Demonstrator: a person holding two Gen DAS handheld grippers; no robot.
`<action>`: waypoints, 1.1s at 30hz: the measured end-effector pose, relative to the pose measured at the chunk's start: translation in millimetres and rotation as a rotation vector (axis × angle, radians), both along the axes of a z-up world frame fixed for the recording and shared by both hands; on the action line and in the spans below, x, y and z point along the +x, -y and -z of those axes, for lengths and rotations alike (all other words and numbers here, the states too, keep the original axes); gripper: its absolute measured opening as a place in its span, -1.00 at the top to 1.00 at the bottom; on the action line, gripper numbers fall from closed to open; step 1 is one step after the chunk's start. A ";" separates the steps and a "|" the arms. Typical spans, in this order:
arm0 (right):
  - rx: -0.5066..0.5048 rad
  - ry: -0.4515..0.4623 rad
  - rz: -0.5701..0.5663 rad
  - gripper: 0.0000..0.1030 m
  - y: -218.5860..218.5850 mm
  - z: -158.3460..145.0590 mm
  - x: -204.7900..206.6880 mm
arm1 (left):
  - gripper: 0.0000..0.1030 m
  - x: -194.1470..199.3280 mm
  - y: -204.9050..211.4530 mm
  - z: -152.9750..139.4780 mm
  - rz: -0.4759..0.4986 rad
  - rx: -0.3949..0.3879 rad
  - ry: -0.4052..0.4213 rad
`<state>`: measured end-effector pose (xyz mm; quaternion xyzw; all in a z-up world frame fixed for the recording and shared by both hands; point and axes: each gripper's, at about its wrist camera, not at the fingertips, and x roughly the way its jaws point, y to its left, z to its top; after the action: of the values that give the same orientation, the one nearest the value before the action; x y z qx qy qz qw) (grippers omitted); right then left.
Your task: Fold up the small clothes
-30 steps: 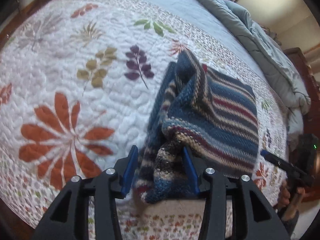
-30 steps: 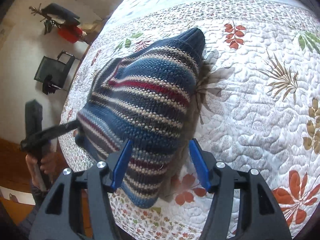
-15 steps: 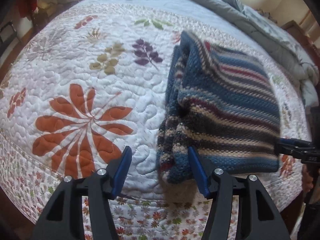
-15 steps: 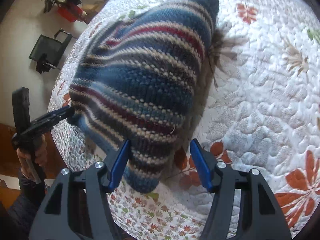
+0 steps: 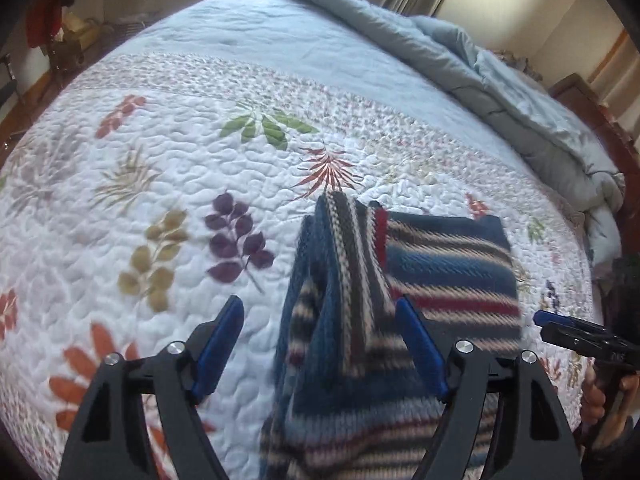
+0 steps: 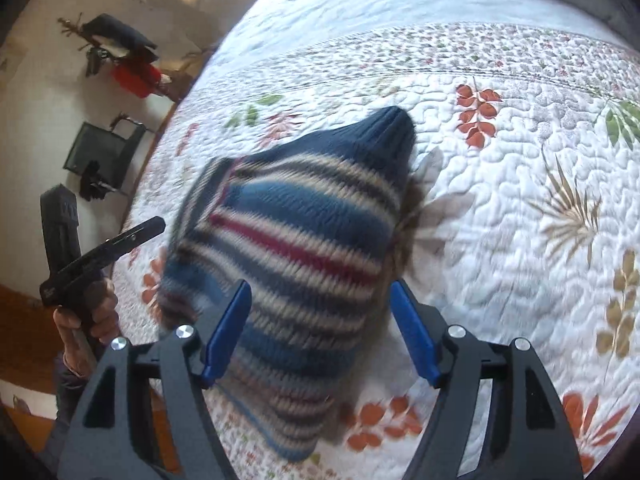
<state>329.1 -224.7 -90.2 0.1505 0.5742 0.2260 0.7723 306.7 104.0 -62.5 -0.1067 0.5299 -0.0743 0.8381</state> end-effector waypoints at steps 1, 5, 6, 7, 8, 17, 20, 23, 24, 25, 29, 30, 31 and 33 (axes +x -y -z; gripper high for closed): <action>-0.003 -0.011 0.003 -0.39 2.1 4.7 7.8 | -0.50 10.6 4.0 7.6 0.003 0.005 -0.019; -0.021 -0.022 0.001 -0.39 -4.9 20.4 21.7 | 0.73 30.2 12.8 30.6 0.041 -0.049 -0.103; -0.024 -0.022 -0.004 -0.39 -8.0 23.1 23.1 | 0.75 34.9 12.1 36.2 0.043 -0.075 -0.122; -0.029 -0.020 -0.010 -0.39 -11.2 26.3 23.9 | 0.76 40.0 9.3 41.3 0.027 -0.070 -0.129; -0.034 -0.014 -0.014 -0.39 -13.0 28.7 24.6 | 0.77 43.7 8.5 43.9 0.022 -0.053 -0.125; -0.035 0.008 -0.028 -0.44 -13.2 23.9 13.5 | -0.03 31.9 -0.1 32.7 0.053 -0.039 -0.092; -0.020 0.009 -0.048 -0.48 -8.1 20.6 -3.0 | -0.45 8.9 -11.0 25.6 0.079 -0.130 -0.087; 0.017 -0.004 -0.064 -0.48 -4.3 22.0 -19.4 | -0.59 -14.7 -14.0 26.2 0.109 -0.201 -0.090; 0.031 -0.008 -0.068 -0.48 -3.8 22.9 -24.6 | -0.61 -19.9 -13.8 28.0 0.116 -0.205 -0.091; 0.052 -0.017 -0.074 -0.49 -3.7 24.9 -30.1 | -0.64 -24.4 -11.2 32.0 0.135 -0.202 -0.100; 0.099 -0.046 -0.083 -0.49 -9.1 33.3 -39.5 | -0.66 -25.3 1.8 44.8 0.182 -0.180 -0.110; 0.104 -0.049 -0.081 -0.51 -9.8 35.3 -39.6 | -0.70 -23.1 4.2 46.3 0.186 -0.187 -0.108; 0.123 -0.061 -0.075 -0.53 -10.5 39.4 -38.2 | -0.76 -18.4 6.1 49.1 0.193 -0.204 -0.108; 0.173 -0.087 -0.067 -0.54 -11.1 46.5 -35.0 | -0.77 -9.7 7.2 54.5 0.203 -0.216 -0.105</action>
<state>294.1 -213.6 -136.7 0.2072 0.5904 0.2937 0.7226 297.1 96.8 -117.1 -0.1458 0.5700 -0.2095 0.7810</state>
